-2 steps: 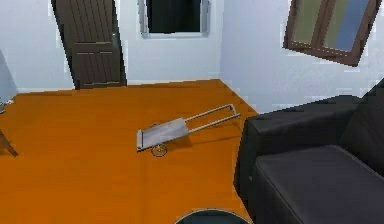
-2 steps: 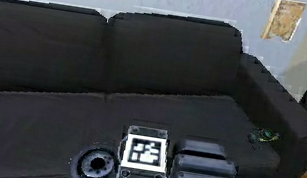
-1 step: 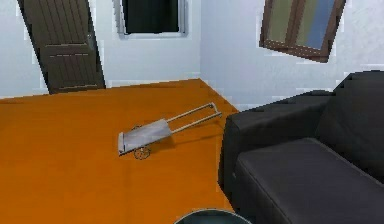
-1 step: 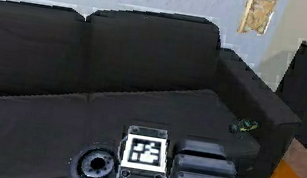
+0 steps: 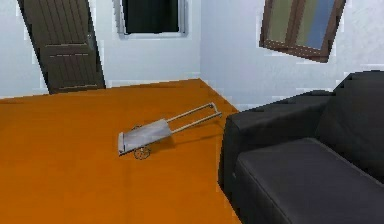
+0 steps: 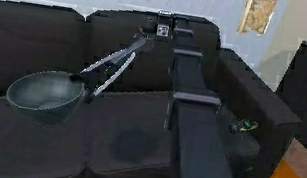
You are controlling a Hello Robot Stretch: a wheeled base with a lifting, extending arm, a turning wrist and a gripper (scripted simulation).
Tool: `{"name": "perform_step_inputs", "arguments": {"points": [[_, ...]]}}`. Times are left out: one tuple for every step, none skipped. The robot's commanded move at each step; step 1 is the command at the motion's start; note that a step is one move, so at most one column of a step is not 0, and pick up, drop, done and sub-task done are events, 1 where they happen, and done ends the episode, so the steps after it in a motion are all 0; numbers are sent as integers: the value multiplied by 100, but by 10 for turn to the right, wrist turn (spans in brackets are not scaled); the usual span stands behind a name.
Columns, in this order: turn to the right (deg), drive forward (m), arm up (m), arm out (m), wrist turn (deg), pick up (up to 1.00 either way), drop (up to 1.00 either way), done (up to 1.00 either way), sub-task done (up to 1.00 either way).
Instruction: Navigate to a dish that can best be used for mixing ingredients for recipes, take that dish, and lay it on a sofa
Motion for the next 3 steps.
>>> {"name": "perform_step_inputs", "arguments": {"points": [[0, 0, 0, 0, 390, 0, 0, 0, 0], [0, 0, -24, 0, 0, 0, 0, 0, 0], [0, 0, -32, 0, 0, 0, 0, 0, 0]]}}
